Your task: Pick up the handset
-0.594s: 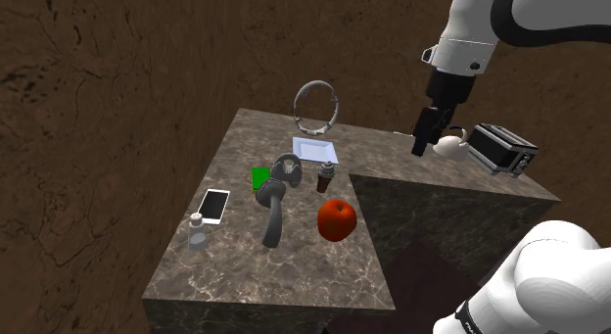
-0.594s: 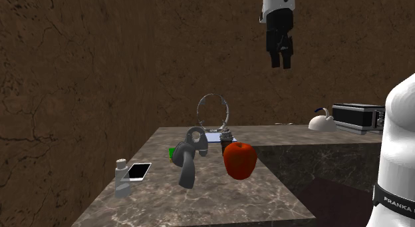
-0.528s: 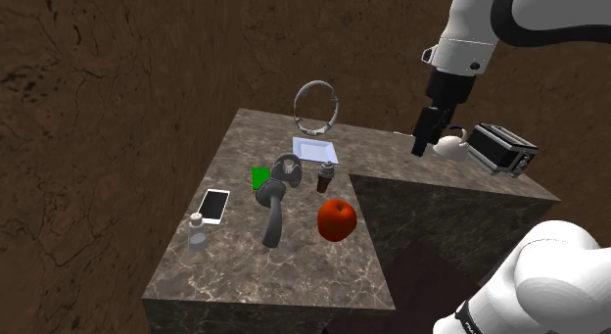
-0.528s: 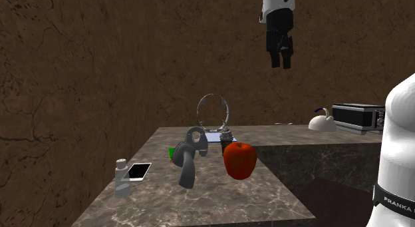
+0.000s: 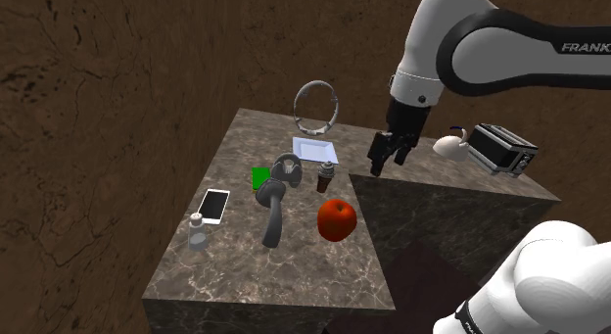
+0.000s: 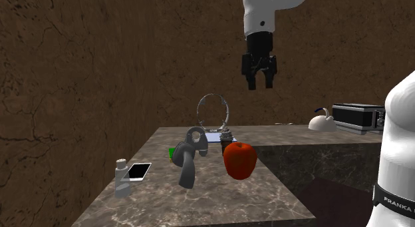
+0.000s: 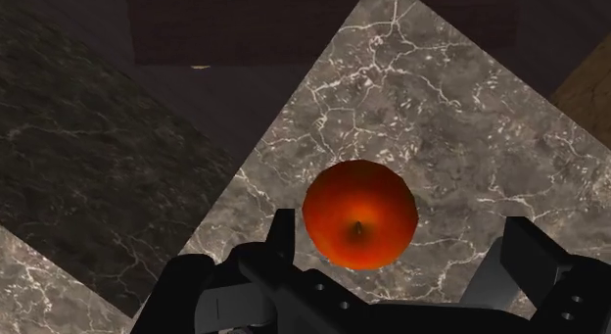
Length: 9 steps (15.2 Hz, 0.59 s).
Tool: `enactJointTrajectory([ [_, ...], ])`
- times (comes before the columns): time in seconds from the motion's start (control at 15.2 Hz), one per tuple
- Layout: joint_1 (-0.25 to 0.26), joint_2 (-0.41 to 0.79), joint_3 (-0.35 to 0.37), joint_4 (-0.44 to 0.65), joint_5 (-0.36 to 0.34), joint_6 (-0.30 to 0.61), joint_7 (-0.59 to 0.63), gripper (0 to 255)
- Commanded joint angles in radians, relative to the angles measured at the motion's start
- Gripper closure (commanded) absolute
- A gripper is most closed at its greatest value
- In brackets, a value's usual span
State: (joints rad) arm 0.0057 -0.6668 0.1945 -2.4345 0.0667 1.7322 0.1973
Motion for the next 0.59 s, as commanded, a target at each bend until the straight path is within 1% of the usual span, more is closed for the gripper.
enactJointTrajectory([
  [0.0,-0.005,0.046,0.039,-0.015,0.013,0.076,0.066,0],
  [0.26,-0.023,0.157,0.113,-0.023,0.018,0.217,0.192,0],
  [0.53,-0.052,0.293,0.186,-0.002,-0.008,0.351,0.329,0],
])
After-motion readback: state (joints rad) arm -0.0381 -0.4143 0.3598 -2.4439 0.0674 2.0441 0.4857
